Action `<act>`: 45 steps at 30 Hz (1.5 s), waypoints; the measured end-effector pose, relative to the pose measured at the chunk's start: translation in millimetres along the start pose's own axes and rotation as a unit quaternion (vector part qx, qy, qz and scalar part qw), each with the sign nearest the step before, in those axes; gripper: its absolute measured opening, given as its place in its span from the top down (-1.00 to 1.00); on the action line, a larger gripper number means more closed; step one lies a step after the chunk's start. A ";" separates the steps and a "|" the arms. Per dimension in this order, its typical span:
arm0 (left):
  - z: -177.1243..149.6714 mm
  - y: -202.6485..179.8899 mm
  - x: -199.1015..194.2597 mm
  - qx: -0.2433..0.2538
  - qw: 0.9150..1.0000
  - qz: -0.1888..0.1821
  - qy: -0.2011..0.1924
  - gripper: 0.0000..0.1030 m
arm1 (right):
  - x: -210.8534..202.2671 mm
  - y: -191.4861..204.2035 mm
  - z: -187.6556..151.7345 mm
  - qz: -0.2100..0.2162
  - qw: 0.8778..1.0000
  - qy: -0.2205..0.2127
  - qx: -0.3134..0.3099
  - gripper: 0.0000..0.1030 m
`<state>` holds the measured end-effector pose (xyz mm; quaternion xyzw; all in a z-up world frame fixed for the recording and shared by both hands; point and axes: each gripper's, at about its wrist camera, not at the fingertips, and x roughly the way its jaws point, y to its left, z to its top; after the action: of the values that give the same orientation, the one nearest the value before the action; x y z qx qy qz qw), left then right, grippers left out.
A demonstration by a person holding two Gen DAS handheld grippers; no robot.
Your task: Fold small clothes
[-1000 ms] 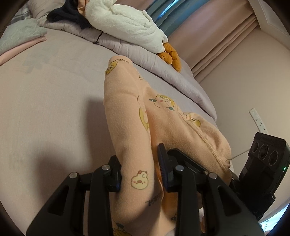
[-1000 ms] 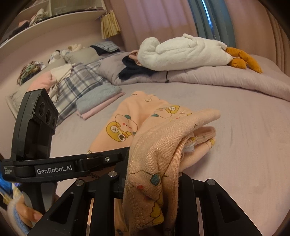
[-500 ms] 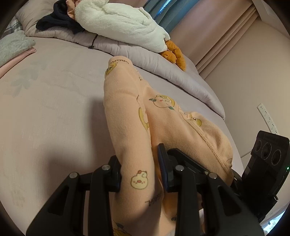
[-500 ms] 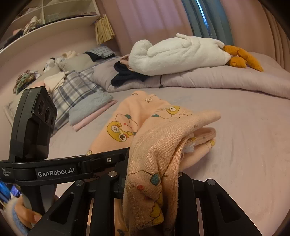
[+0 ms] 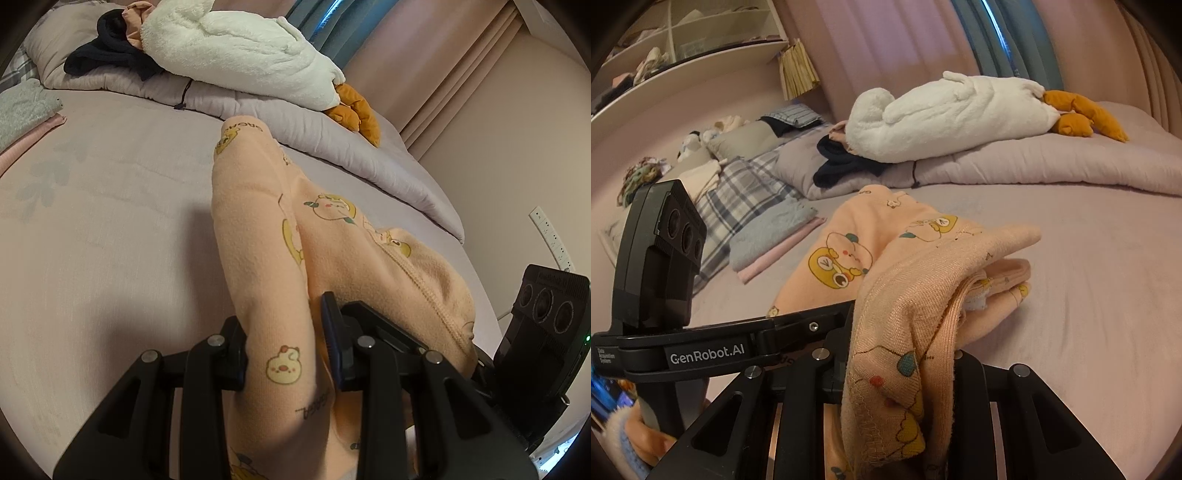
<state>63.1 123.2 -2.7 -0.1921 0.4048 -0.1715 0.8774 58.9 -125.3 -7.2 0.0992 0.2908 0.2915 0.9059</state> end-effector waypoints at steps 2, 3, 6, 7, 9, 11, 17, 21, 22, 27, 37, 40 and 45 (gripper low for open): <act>0.6 -0.4 0.0 0.001 1.000 0.000 -0.001 0.41 | -0.2 0.4 -0.4 0.000 1.000 0.000 0.000 0.47; 1.4 -0.4 0.2 0.001 1.000 0.001 -0.001 0.41 | 0.0 0.4 0.2 0.000 1.000 -0.001 -0.001 0.47; 2.4 0.1 0.3 0.002 1.000 0.001 -0.002 0.41 | 0.3 0.1 0.4 0.000 1.000 -0.001 0.000 0.47; 2.9 0.4 0.3 0.002 1.000 0.002 -0.002 0.41 | 0.4 0.1 0.6 0.000 1.000 -0.001 -0.001 0.47; 4.3 1.4 1.1 0.002 1.000 0.002 -0.002 0.41 | 0.6 0.0 0.9 0.000 1.000 -0.001 0.000 0.47; 5.3 2.1 1.4 0.002 1.000 0.003 -0.002 0.41 | 0.4 0.6 0.0 0.000 1.000 -0.001 0.000 0.47; 9.7 5.7 3.8 0.001 1.000 0.004 -0.001 0.41 | 0.7 1.7 -0.4 -0.001 1.000 -0.001 0.001 0.47; 8.8 5.4 3.5 0.002 1.000 0.004 -0.001 0.41 | 1.1 1.6 -0.2 -0.001 1.000 -0.001 0.001 0.47; 8.9 6.4 3.8 0.001 1.000 0.004 -0.002 0.41 | 1.1 1.9 -0.5 -0.001 1.000 -0.001 0.001 0.47; 11.2 11.2 7.8 0.002 1.000 0.005 0.001 0.41 | 2.2 1.8 0.2 -0.002 1.000 0.000 0.002 0.47; 13.0 14.7 14.4 0.004 1.000 0.009 0.003 0.41 | 4.6 -0.7 2.3 -0.001 1.000 0.002 0.004 0.47; 12.4 15.5 16.5 0.004 1.000 0.009 0.005 0.41 | 4.7 -0.9 2.0 -0.001 1.000 0.003 0.002 0.47; 11.1 17.3 22.6 0.003 1.000 0.012 0.009 0.41 | 9.3 -1.8 1.0 -0.003 1.000 0.005 0.005 0.47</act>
<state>88.1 130.0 -18.8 -0.1828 0.4144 -0.1636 0.8764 66.6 -121.3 -11.4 0.1014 0.2972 0.2880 0.9047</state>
